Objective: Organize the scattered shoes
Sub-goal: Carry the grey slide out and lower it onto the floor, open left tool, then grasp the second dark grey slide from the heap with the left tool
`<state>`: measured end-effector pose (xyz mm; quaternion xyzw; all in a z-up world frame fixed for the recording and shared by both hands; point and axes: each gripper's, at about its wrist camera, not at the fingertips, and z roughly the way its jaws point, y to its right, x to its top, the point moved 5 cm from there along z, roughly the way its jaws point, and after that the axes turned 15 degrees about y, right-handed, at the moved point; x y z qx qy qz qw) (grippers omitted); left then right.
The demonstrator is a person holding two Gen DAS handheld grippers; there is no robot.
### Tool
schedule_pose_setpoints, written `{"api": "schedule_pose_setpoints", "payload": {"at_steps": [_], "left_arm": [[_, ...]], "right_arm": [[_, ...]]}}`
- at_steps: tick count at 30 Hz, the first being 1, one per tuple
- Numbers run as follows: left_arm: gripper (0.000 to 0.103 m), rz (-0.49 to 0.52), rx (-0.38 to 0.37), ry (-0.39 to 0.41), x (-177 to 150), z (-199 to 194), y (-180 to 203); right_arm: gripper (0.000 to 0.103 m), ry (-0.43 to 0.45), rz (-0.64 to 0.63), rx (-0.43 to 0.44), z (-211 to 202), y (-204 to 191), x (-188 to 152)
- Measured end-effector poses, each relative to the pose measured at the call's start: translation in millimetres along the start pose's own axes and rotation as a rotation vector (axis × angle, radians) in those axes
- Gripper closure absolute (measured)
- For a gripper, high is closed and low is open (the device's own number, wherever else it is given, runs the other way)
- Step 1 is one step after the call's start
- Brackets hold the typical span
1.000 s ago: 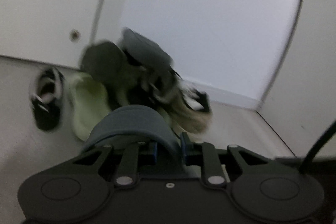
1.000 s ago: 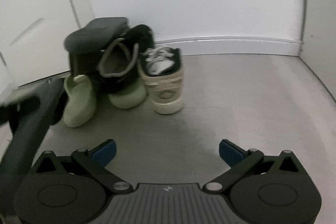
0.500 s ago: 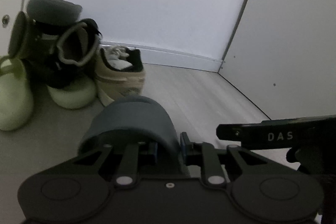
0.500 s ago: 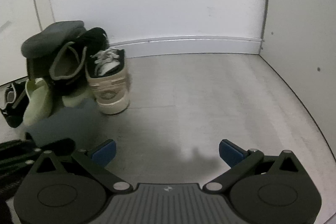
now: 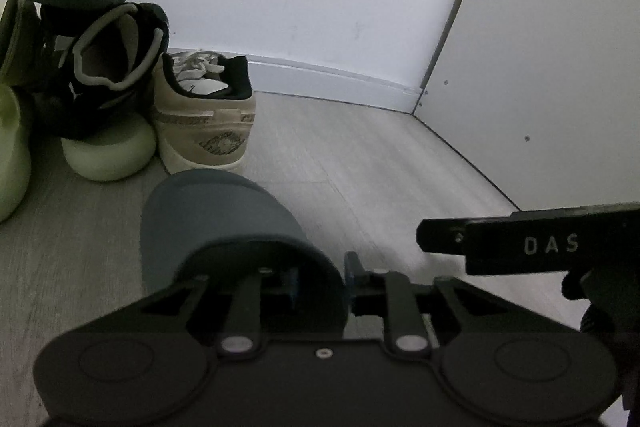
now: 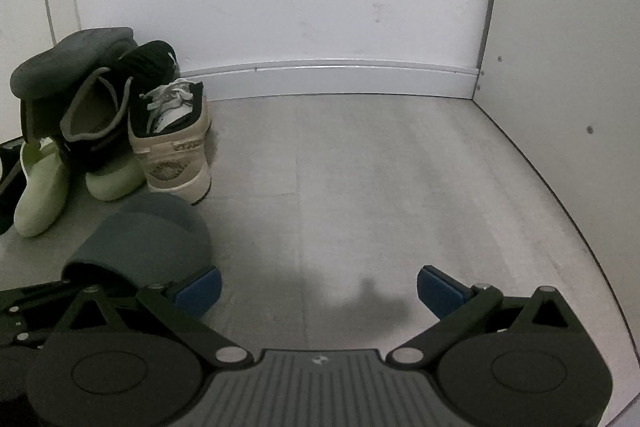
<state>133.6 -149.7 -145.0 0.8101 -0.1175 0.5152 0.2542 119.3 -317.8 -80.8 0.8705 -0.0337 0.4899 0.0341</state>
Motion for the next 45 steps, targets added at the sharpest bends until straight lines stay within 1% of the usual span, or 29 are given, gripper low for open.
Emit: {"api": "schedule_pose_setpoints", "payload": {"at_steps": [2, 3, 4, 5, 7, 9, 11, 15, 18, 20, 22, 24, 26, 28, 31, 35, 41, 42, 44, 45], "left_arm": [[0.049, -0.013, -0.012, -0.010, 3, -2, -1], [0.037, -0.015, -0.014, -0.012, 4, -4, -2], [0.033, -0.011, -0.009, -0.011, 6, -9, -3], [0.032, -0.009, -0.011, -0.011, 7, -13, -4], [0.027, -0.014, -0.021, -0.015, 10, -24, -9], [0.026, -0.021, -0.020, -0.022, 10, -34, -15], [0.026, -0.045, -0.041, -0.032, 12, -46, -23], [0.026, -0.071, -0.013, 0.004, 29, -65, -36], [0.025, -0.132, 0.007, 0.068, 54, -73, -53], [0.024, -0.160, 0.049, 0.139, 76, -76, -70], [0.020, -0.184, 0.098, 0.202, 94, -76, -88], [0.019, -0.205, 0.146, 0.250, 109, -73, -104], [0.018, -0.242, 0.199, 0.304, 124, -67, -126], [0.018, -0.291, 0.232, 0.342, 134, -62, -144], [0.018, -0.371, 0.255, 0.384, 143, -53, -165], [0.017, -0.455, 0.254, 0.421, 153, -42, -180], [0.017, -0.573, 0.215, 0.419, 159, -27, -192], [0.021, -0.585, 0.217, 0.409, 160, -25, -192], [0.040, -0.638, 0.243, 0.359, 159, -14, -196], [0.054, -0.668, 0.246, 0.354, 157, -12, -198]], "right_arm": [[0.000, -0.003, 0.004, 0.002, 0, 0, 0], [0.000, -0.004, 0.008, 0.005, 1, 0, 0], [0.000, -0.005, 0.011, 0.007, 1, -1, 0], [0.000, -0.006, 0.014, 0.009, 1, -1, 0], [0.000, -0.007, 0.019, 0.014, 1, -2, 1], [0.000, -0.003, 0.019, 0.019, -1, -2, 3], [0.000, 0.002, 0.018, 0.023, -1, -3, 4], [0.000, -0.008, 0.059, 0.041, 2, -2, 5], [0.000, -0.021, 0.104, 0.067, 4, -4, 4], [0.000, -0.027, 0.115, 0.080, 6, -7, 4], [0.000, -0.031, 0.115, 0.093, 8, -11, 4], [0.000, -0.036, 0.114, 0.105, 10, -15, 3], [0.000, -0.041, 0.111, 0.117, 12, -19, 2], [0.000, -0.046, 0.109, 0.128, 14, -22, 1], [0.000, -0.056, 0.104, 0.135, 17, -30, -1], [0.000, -0.070, 0.098, 0.137, 21, -32, -2], [0.000, -0.086, 0.098, 0.136, 29, -34, -6], [0.000, -0.085, 0.097, 0.135, 30, -34, -6], [0.000, -0.083, 0.095, 0.138, 33, -35, -5], [0.000, -0.083, 0.096, 0.140, 34, -36, -4]]}}
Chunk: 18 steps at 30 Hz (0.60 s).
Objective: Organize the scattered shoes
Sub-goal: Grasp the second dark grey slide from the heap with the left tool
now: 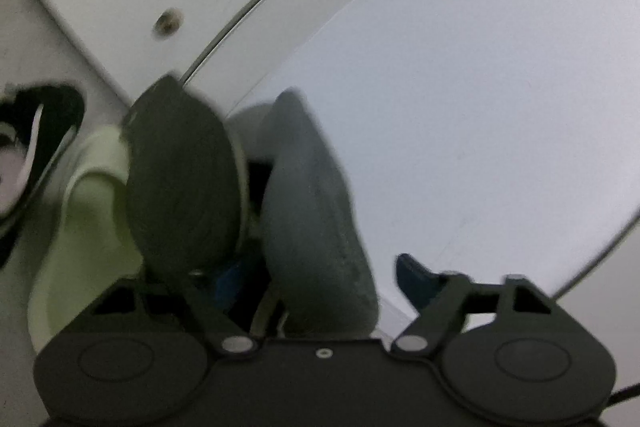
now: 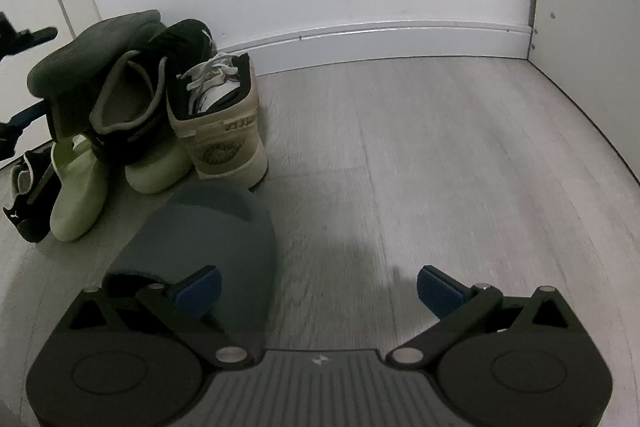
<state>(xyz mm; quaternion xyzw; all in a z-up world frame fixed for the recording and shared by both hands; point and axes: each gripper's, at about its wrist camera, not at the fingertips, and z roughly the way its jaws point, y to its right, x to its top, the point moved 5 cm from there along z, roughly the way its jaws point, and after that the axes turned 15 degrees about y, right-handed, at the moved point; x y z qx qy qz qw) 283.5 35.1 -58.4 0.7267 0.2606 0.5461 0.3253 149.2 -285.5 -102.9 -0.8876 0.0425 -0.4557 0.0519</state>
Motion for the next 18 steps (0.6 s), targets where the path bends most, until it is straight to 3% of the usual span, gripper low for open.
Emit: {"api": "schedule_pose_setpoints", "payload": {"at_steps": [4, 10, 15, 18], "left_arm": [[0.068, -0.135, -0.019, 0.060, 2, -3, -8], [0.070, -0.161, -0.034, 0.155, 23, -16, -5], [0.070, -0.269, -0.022, 0.199, 43, -30, -8], [0.070, -0.228, -0.038, 0.234, 54, -43, -1]], "right_arm": [[0.000, 0.007, 0.006, 0.006, -1, -1, -1], [0.000, 0.009, 0.000, 0.002, -4, 0, -3], [0.000, 0.015, 0.008, 0.000, -7, 2, -2], [0.000, 0.024, 0.005, 0.005, -11, 0, -1]]}}
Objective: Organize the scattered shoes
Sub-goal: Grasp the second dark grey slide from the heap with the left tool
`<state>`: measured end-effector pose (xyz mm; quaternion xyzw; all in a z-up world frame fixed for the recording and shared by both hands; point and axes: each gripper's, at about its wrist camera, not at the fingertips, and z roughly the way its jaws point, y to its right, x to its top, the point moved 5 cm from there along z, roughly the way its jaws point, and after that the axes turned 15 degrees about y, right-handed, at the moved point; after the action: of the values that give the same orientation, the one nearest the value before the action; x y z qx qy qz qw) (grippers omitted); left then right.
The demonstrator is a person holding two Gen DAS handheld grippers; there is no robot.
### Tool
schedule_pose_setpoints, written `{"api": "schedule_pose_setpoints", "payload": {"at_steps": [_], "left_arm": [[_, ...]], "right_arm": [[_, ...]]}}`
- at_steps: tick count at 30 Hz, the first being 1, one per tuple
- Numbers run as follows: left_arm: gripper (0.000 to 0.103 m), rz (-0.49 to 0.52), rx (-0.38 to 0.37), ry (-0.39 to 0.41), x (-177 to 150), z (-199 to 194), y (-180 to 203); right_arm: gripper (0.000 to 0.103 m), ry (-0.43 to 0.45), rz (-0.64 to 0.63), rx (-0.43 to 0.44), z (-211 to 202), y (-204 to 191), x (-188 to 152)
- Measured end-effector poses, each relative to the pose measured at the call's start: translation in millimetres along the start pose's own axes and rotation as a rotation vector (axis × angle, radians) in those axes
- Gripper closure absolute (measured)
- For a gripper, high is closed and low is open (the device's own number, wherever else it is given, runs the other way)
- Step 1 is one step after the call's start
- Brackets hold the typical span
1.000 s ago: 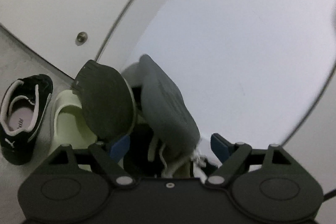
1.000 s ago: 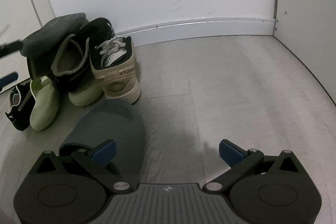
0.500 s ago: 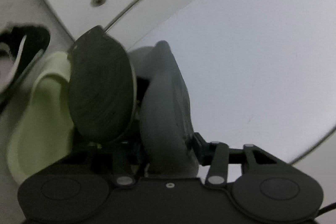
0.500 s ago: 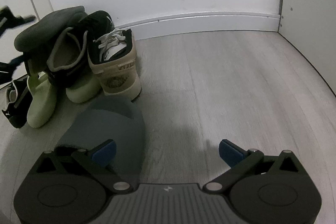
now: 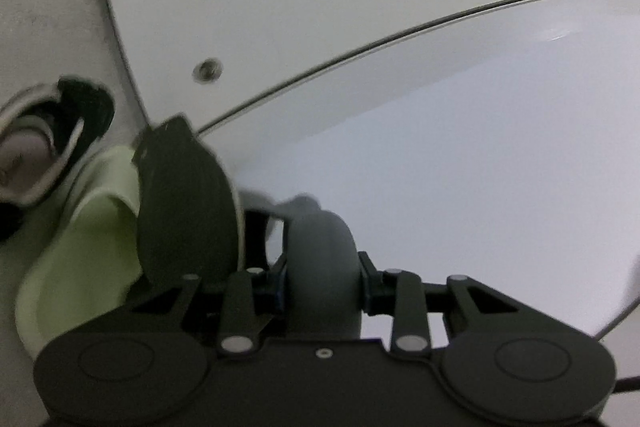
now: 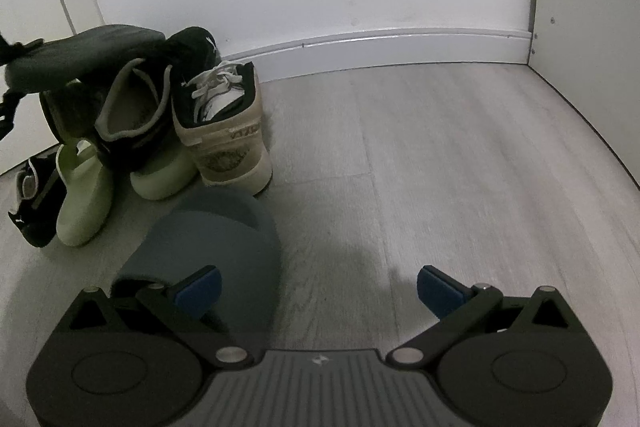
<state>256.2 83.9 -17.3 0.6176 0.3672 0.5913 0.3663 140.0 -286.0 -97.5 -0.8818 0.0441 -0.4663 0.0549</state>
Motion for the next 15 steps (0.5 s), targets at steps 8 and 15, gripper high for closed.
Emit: {"api": "schedule_pose_setpoints", "payload": {"at_steps": [8, 15], "left_arm": [[0.070, 0.093, -0.075, 0.029, 26, -46, 19], [0.069, 0.236, -0.096, 0.060, 42, -87, 39]], "right_arm": [[0.000, 0.029, -0.006, -0.002, -12, -8, 5], [0.000, 0.051, -0.010, 0.001, -26, -12, 6]]}}
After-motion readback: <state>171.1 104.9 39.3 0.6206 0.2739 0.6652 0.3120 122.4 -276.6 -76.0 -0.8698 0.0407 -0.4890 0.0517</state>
